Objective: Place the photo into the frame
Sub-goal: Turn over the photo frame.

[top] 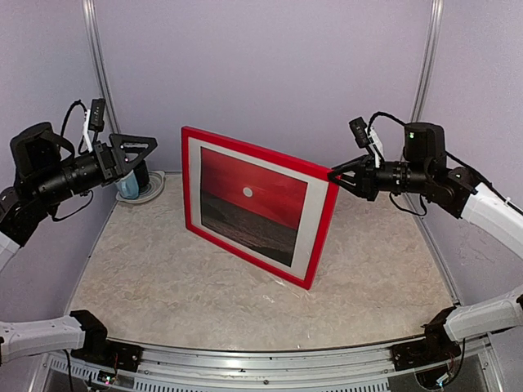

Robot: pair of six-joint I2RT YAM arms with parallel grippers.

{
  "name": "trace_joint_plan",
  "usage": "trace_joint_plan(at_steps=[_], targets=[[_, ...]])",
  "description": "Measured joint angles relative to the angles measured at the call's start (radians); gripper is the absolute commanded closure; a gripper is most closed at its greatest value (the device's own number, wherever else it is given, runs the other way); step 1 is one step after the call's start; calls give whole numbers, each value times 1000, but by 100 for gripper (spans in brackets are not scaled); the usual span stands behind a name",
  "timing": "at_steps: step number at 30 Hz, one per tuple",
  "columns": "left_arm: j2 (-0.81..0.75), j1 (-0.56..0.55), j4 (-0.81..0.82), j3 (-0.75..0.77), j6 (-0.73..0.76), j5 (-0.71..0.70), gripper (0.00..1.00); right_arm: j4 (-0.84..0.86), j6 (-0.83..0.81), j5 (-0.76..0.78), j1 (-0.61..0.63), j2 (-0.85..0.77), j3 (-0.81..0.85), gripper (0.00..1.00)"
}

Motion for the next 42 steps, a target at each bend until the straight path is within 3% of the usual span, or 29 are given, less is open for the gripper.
trace_joint_plan(at_steps=[16, 26, 35, 42], targets=[[-54, 0, 11, -99, -5, -24, 18, 146, 162, -241, -129, 151, 5, 100], [-55, 11, -4, -157, -49, -154, 14, 176, 179, -403, -146, 322, 67, 100], [11, 174, 4, -290, -122, -208, 11, 79, 159, -472, -211, 464, 155, 100], [101, 305, 134, -470, -197, -164, 10, 20, 135, -536, -251, 568, 228, 100]])
